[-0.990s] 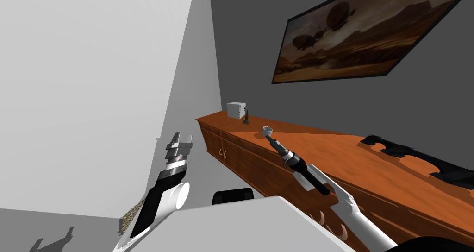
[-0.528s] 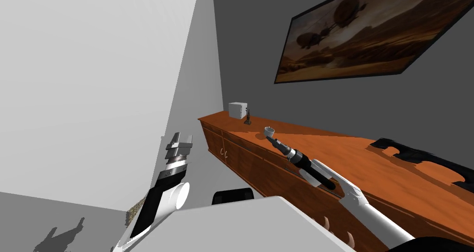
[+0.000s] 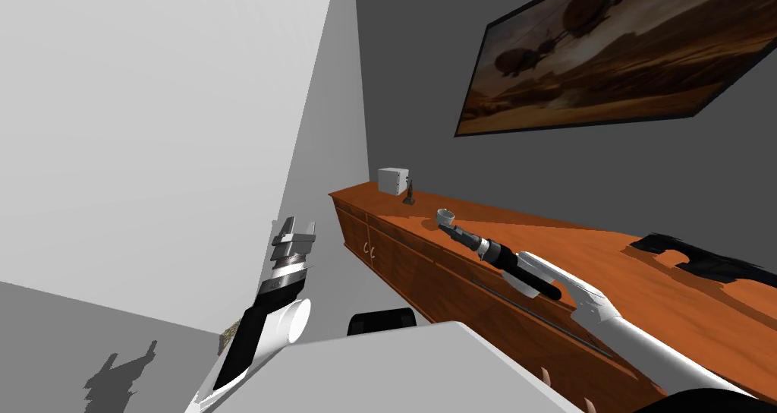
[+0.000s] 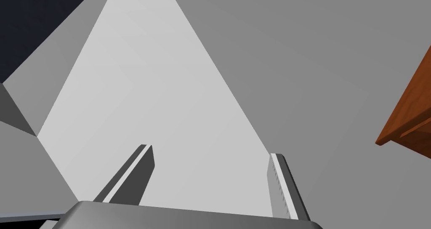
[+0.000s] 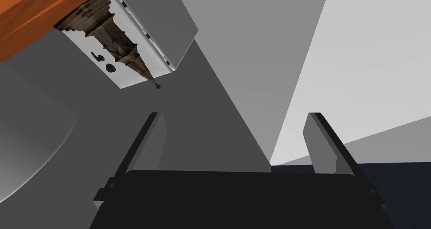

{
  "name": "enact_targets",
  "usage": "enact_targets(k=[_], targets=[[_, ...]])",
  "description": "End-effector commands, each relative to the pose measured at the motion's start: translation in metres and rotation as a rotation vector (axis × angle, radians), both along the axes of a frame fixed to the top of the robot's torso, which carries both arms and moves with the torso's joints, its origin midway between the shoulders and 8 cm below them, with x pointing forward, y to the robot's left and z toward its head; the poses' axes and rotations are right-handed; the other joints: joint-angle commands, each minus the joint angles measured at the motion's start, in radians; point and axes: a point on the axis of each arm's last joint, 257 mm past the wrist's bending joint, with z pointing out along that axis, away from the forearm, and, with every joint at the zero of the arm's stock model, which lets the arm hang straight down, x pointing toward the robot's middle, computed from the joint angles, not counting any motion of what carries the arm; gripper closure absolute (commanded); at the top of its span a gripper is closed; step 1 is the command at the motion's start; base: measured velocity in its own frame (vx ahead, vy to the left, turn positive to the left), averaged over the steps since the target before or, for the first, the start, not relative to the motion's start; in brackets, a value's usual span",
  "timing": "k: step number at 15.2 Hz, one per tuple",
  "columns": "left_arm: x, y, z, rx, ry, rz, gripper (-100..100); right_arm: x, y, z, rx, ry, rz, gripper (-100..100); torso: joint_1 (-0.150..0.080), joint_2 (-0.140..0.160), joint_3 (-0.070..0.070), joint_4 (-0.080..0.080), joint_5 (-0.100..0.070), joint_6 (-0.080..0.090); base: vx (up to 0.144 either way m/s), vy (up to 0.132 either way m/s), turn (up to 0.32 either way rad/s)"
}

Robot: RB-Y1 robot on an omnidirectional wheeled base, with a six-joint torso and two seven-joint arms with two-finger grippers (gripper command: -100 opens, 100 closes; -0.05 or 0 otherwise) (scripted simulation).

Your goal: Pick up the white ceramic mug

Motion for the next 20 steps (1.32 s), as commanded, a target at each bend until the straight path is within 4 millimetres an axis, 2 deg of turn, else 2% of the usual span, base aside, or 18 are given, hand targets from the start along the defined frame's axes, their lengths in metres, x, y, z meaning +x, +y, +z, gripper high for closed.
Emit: enact_targets(k=[1, 3, 4, 6, 7, 10, 11, 13, 14, 17, 18, 20], targets=[[0.0, 0.0, 0.0, 0.0, 0.0, 0.0, 0, 0.002, -0.007, -0.001, -0.052, 0.015, 0.009, -100, 0.0, 0.0, 0.0, 0.0, 0.0, 0.0, 0.001, -0.001, 0.113], [0.0, 0.0, 0.0, 0.0, 0.0, 0.0, 0, 0.002, -0.008, 0.0, -0.075, 0.018, 0.018, -100, 0.0, 0.0, 0.0, 0.0, 0.0, 0.0, 0.001, -0.002, 0.021], [0.0, 0.0, 0.0, 0.0, 0.0, 0.0, 0, 0.004, -0.019, -0.004, -0.119, 0.037, 0.016, -100, 0.0, 0.0, 0.0, 0.0, 0.0, 0.001, 0.001, 0.0, 0.084], [0.0, 0.0, 0.0, 0.0, 0.0, 0.0, 0, 0.005, -0.019, -0.002, -0.156, 0.042, 0.03, -100, 0.0, 0.0, 0.0, 0.0, 0.0, 0.0, 0.002, -0.003, 0.075], [0.0, 0.0, 0.0, 0.0, 0.0, 0.0, 0, 0.007, -0.031, -0.006, -0.19, 0.06, 0.024, -100, 0.0, 0.0, 0.0, 0.0, 0.0, 0.0, 0.003, -0.002, 0.078], [0.0, 0.0, 0.0, 0.0, 0.0, 0.0, 0, 0.008, -0.031, -0.003, -0.237, 0.066, 0.042, -100, 0.0, 0.0, 0.0, 0.0, 0.0, 0.0, 0.002, -0.002, 0.051], [0.0, 0.0, 0.0, 0.0, 0.0, 0.0, 0, 0.009, -0.043, -0.006, -0.279, 0.087, 0.04, -100, 0.0, 0.0, 0.0, 0.0, 0.0, 0.001, 0.002, 0.0, 0.067], [0.0, 0.0, 0.0, 0.0, 0.0, 0.0, 0, 0.011, -0.043, -0.003, -0.317, 0.091, 0.054, -100, 0.0, 0.0, 0.0, 0.0, 0.0, 0.0, 0.002, -0.002, 0.081], [0.0, 0.0, 0.0, 0.0, 0.0, 0.0, 0, 0.011, -0.054, -0.007, -0.35, 0.113, 0.048, -100, 0.0, 0.0, 0.0, 0.0, 0.0, 0.0, 0.002, -0.003, 0.096], [0.0, 0.0, 0.0, 0.0, 0.0, 0.0, 0, 0.013, -0.055, -0.003, -0.395, 0.118, 0.065, -100, 0.0, 0.0, 0.0, 0.0, 0.0, 0.0, 0.002, -0.003, 0.05], [0.0, 0.0, 0.0, 0.0, 0.0, 0.0, 0, 0.013, -0.066, -0.006, -0.438, 0.143, 0.063, -100, 0.0, 0.0, 0.0, 0.0, 0.0, 0.001, 0.002, 0.001, 0.09], [0.0, 0.0, 0.0, 0.0, 0.0, 0.0, 0, 0.015, -0.066, -0.002, -0.472, 0.146, 0.075, -100, 0.0, 0.0, 0.0, 0.0, 0.0, 0.0, 0.002, -0.002, 0.073]])
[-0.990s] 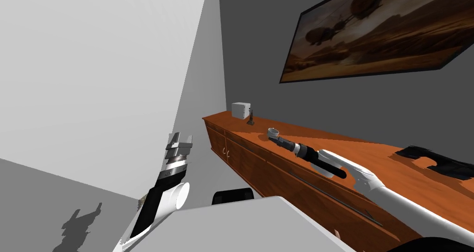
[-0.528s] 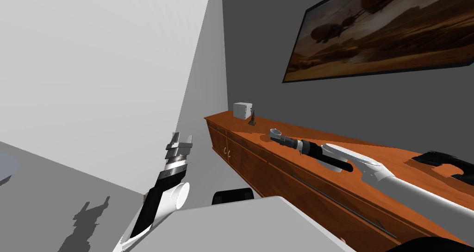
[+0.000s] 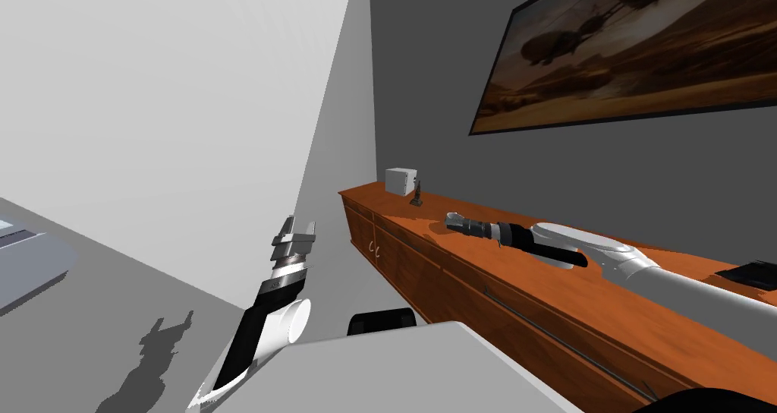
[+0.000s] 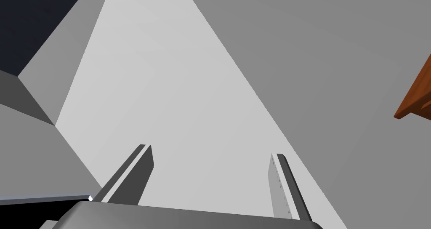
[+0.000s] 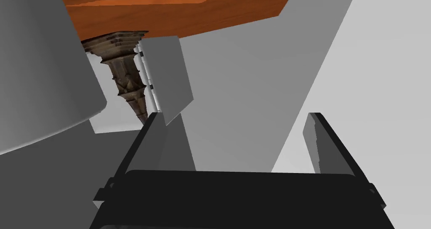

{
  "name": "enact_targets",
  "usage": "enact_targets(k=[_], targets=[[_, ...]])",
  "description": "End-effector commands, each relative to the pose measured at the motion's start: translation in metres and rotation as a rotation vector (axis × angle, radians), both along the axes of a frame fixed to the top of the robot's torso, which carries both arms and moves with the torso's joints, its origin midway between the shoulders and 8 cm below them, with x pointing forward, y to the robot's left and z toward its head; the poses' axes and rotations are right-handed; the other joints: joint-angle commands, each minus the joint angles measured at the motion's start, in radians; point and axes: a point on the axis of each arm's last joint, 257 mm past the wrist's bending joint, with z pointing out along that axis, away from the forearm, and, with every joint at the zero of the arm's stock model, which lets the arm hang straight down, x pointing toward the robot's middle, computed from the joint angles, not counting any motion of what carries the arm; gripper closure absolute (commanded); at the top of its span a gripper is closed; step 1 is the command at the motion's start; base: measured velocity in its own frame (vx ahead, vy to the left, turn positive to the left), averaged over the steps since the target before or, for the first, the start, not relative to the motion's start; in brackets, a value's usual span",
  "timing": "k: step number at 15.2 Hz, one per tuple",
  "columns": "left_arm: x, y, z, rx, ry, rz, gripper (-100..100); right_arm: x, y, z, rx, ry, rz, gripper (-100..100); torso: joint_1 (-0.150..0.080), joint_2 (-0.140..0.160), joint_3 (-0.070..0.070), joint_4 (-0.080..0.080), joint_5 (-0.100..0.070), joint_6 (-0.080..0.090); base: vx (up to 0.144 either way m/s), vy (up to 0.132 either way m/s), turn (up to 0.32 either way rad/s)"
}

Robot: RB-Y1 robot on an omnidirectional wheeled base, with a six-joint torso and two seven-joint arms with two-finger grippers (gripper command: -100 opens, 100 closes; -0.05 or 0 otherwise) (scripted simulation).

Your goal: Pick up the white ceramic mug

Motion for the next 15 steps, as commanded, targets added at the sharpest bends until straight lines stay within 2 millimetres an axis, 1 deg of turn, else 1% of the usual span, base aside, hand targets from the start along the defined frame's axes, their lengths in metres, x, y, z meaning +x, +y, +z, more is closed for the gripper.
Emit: enact_targets(k=[1, 3, 4, 6, 7, 9, 10, 12, 13, 15], targets=[[0.0, 0.0, 0.0, 0.0, 0.0, 0.0, 0, 0.0, -0.013, -0.003, -0.058, 0.03, -0.001, -100, 0.0, 0.0, 0.0, 0.0, 0.0, 0.0, 0.002, -0.001, 0.085], [0.0, 0.0, 0.0, 0.0, 0.0, 0.0, 0, 0.002, -0.013, 0.002, -0.098, 0.035, 0.015, -100, 0.0, 0.0, 0.0, 0.0, 0.0, 0.0, 0.003, -0.003, 0.077], [0.0, 0.0, 0.0, 0.0, 0.0, 0.0, 0, 0.0, -0.025, -0.002, -0.132, 0.062, 0.008, -100, 0.0, 0.0, 0.0, 0.0, 0.0, 0.0, 0.003, -0.002, 0.087], [0.0, 0.0, 0.0, 0.0, 0.0, 0.0, 0, 0.003, -0.025, 0.003, -0.171, 0.067, 0.024, -100, 0.0, 0.0, 0.0, 0.0, 0.0, 0.0, 0.003, -0.002, 0.067], [0.0, 0.0, 0.0, 0.0, 0.0, 0.0, 0, 0.0, -0.036, -0.002, -0.203, 0.095, 0.016, -100, 0.0, 0.0, 0.0, 0.0, 0.0, 0.0, 0.003, 0.0, 0.079], [0.0, 0.0, 0.0, 0.0, 0.0, 0.0, 0, 0.003, -0.036, 0.003, -0.241, 0.1, 0.031, -100, 0.0, 0.0, 0.0, 0.0, 0.0, 0.0, 0.002, -0.001, 0.066], [0.0, 0.0, 0.0, 0.0, 0.0, 0.0, 0, -0.001, -0.048, -0.003, -0.275, 0.132, 0.025, -100, 0.0, 0.0, 0.0, 0.0, 0.0, 0.0, 0.002, 0.001, 0.094], [0.0, 0.0, 0.0, 0.0, 0.0, 0.0, 0, 0.002, -0.047, 0.002, -0.309, 0.136, 0.038, -100, 0.0, 0.0, 0.0, 0.0, 0.0, 0.0, 0.003, -0.001, 0.065], [0.0, 0.0, 0.0, 0.0, 0.0, 0.0, 0, -0.002, -0.059, -0.003, -0.346, 0.172, 0.034, -100, 0.0, 0.0, 0.0, 0.0, 0.0, 0.0, 0.004, 0.001, 0.085], [0.0, 0.0, 0.0, 0.0, 0.0, 0.0, 0, 0.0, -0.058, 0.001, -0.373, 0.175, 0.044, -100, 0.001, 0.0, 0.0, 0.0, 0.0, 0.0, 0.004, -0.001, 0.06]])
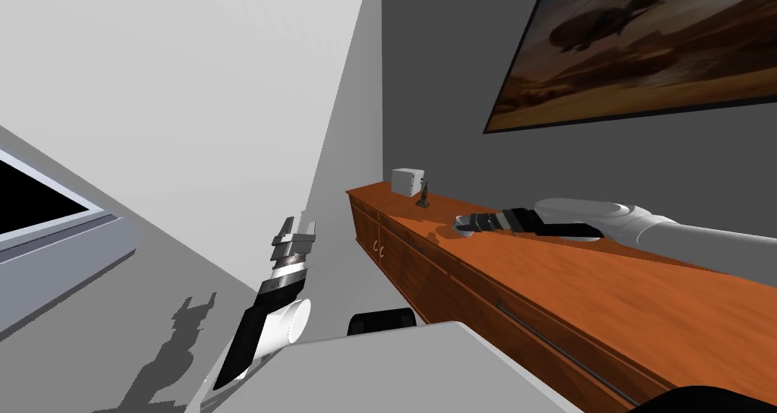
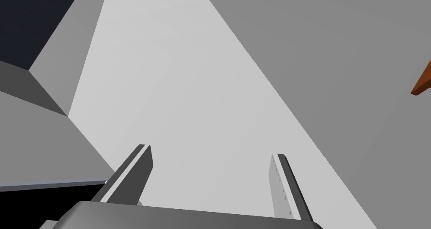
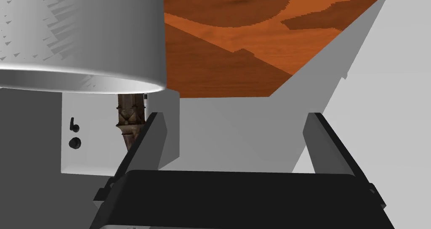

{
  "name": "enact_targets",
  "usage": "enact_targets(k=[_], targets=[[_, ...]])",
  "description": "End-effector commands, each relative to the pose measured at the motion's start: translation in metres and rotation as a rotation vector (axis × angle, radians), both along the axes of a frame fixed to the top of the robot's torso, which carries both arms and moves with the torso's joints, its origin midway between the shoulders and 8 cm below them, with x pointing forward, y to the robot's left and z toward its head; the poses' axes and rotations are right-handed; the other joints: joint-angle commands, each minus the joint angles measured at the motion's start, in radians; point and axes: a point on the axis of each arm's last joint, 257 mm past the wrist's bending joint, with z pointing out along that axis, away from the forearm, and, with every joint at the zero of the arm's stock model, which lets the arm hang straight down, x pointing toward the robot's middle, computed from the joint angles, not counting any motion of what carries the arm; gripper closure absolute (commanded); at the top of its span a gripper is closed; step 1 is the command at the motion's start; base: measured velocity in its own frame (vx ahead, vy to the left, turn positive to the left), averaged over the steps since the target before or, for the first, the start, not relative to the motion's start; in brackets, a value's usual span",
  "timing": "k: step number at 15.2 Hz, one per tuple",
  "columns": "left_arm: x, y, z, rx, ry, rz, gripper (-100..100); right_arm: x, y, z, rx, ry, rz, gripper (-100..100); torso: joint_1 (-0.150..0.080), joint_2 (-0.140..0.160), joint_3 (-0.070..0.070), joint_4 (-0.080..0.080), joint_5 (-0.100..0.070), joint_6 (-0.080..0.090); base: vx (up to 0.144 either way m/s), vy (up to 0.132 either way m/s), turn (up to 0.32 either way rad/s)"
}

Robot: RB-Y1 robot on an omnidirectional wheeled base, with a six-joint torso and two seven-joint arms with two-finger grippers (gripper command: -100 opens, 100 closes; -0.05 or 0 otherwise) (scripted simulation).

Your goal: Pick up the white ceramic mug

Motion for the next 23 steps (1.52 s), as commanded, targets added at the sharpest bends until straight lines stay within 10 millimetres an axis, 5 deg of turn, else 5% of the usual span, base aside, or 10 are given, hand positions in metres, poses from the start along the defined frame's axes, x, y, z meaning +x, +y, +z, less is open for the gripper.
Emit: enact_targets(k=[1, 12, 23], targets=[[0.0, 0.0, 0.0, 0.0, 0.0, 0.0, 0, -0.005, -0.012, -0.004, -0.058, 0.045, -0.001, -100, 0.0, 0.0, 0.0, 0.0, 0.0, 0.0, 0.005, 0.002, 0.082], [0.0, 0.0, 0.0, 0.0, 0.0, 0.0, 0, -0.018, -0.044, -0.01, -0.239, 0.18, 0.013, -100, 0.0, 0.0, 0.0, 0.0, 0.0, 0.0, 0.005, 0.002, 0.065], [0.0, 0.0, 0.0, 0.0, 0.0, 0.0, 0, -0.062, -0.098, -0.029, -0.458, 0.429, 0.007, -100, 0.0, -0.001, -0.001, 0.0, 0.0, 0.0, 0.012, 0.006, 0.077]])
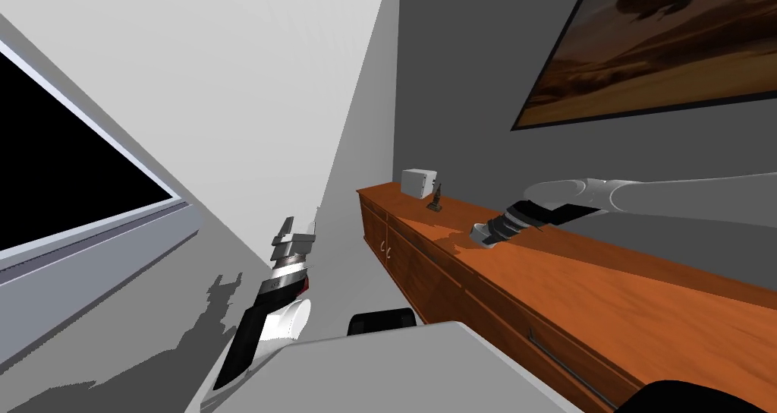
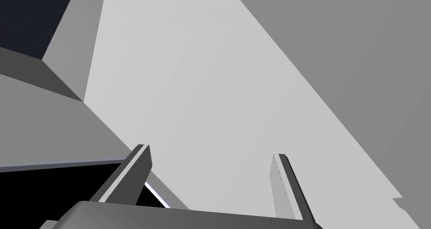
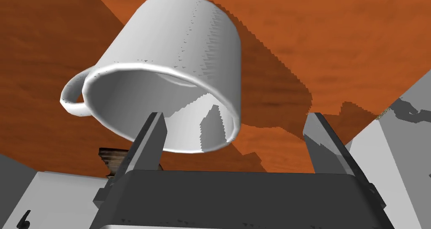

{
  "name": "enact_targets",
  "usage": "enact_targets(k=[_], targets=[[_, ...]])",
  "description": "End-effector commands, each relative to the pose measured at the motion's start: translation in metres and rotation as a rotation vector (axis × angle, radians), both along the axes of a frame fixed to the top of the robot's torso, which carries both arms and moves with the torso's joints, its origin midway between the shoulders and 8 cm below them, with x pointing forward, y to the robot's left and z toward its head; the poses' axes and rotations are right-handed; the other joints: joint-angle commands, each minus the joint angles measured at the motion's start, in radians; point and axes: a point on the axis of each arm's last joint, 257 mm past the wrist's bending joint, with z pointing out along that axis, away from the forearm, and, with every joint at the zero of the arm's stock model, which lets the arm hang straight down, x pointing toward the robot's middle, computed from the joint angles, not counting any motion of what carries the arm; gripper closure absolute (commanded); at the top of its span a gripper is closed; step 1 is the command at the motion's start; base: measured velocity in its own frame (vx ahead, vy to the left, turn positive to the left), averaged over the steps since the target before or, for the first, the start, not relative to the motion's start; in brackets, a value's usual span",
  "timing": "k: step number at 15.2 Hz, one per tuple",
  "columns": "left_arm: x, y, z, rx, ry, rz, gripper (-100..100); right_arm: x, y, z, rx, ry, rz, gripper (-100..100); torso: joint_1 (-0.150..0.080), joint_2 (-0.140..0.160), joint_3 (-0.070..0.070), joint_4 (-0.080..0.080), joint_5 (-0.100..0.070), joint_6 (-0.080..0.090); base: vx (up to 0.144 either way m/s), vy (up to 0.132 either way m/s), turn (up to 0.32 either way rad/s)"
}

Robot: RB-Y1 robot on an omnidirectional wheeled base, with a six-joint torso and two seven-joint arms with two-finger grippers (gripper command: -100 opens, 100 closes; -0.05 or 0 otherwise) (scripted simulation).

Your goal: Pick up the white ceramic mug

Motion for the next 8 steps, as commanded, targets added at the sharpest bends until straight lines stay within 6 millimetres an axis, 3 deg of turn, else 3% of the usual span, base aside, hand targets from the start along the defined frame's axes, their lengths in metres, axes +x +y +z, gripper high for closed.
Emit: enact_targets(k=[1, 2, 5, 6, 7, 8], targets=[[0.0, 0.0, 0.0, 0.0, 0.0, 0.0, 0, -0.005, -0.002, -0.001, -0.01, 0.014, -0.002, -100, 0.0, 0.0, 0.0, 0.0, 0.0, 0.0, 0.008, 0.002, -0.004], [0.0, 0.0, 0.0, 0.0, 0.0, 0.0, 0, -0.002, -0.001, 0.0, -0.006, 0.008, 0.0, -100, 0.0, 0.0, 0.0, 0.0, 0.0, 0.0, 0.0, 0.0, 0.0], [0.0, 0.0, 0.0, 0.0, 0.0, 0.0, 0, -0.018, -0.021, -0.022, -0.006, 0.008, -0.046, -100, 0.0, 0.001, 0.001, 0.0, 0.0, -0.001, -0.008, 0.023, 0.207], [0.0, 0.0, 0.0, 0.0, 0.0, 0.0, 0, -0.014, -0.012, -0.016, -0.004, 0.01, -0.032, -100, 0.001, 0.002, 0.001, 0.0, 0.0, 0.0, -0.009, 0.015, 0.071], [0.0, 0.0, 0.0, 0.0, 0.0, 0.0, 0, -0.015, -0.013, -0.018, -0.005, 0.009, -0.035, 100, 0.001, 0.002, 0.001, 0.001, 0.0, 0.0, 0.0, 0.0, 0.0], [0.0, 0.0, 0.0, 0.0, 0.0, 0.0, 0, -0.014, -0.013, -0.018, -0.005, 0.009, -0.034, 100, 0.0, 0.002, 0.001, 0.001, 0.0, 0.0, 0.0, 0.0, 0.0]])
